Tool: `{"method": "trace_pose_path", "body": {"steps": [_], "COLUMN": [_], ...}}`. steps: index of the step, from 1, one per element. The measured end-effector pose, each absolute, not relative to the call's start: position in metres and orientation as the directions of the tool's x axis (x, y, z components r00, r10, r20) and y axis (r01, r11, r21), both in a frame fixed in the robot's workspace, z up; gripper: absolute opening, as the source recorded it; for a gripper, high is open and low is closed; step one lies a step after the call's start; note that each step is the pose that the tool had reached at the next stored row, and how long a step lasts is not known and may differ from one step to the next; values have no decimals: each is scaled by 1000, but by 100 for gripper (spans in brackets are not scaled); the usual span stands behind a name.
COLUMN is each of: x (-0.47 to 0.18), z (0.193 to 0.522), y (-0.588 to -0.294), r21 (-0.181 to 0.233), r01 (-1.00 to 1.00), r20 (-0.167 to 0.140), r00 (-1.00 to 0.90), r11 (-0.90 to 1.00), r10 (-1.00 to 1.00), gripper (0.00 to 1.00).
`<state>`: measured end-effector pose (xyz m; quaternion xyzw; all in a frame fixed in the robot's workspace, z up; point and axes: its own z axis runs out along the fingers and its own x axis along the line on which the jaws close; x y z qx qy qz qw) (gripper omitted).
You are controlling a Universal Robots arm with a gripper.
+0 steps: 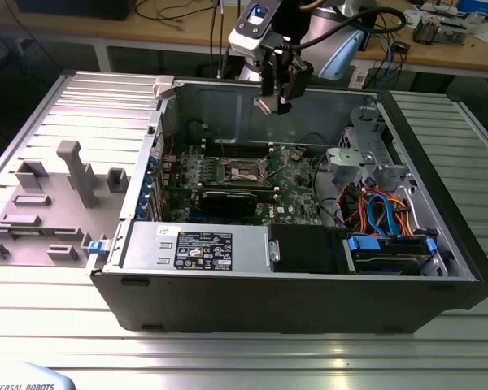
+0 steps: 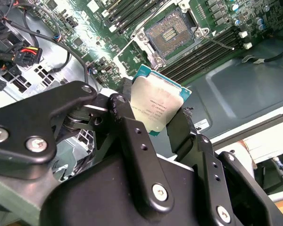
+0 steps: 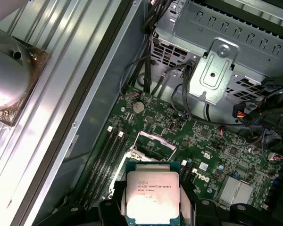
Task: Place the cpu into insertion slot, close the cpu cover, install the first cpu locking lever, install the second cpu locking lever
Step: 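Place the cpu into insertion slot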
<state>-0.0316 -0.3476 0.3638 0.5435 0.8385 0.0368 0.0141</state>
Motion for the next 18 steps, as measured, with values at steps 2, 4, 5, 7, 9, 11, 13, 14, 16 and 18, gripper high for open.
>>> {"method": "trace_pose_path", "body": {"steps": [2,4,5,7,9,11,13,14,16,18], "x": [-32,-32,-32,-32,-32,-32,-32,-32,-32,-32], "z": [364,364,364,364,364,364,364,364,364,364], "y": [-348,-348,-348,-348,-348,-348,-348,-348,-348,-348], "r21": [77,77,77,77,77,77,77,77,77,77], "r01": [919,931,936,945,954,963,965,967,969,971], "r20": [16,16,16,16,16,16,16,16,16,16], "r00": [-388,-360,-347,-319,-293,-261,-251,-247,-237,-226], "r11": [386,357,345,317,290,259,250,245,235,224], "r10": [921,933,938,948,956,965,968,969,971,974], "gripper": [54,54,54,54,54,54,54,54,54,54]}}
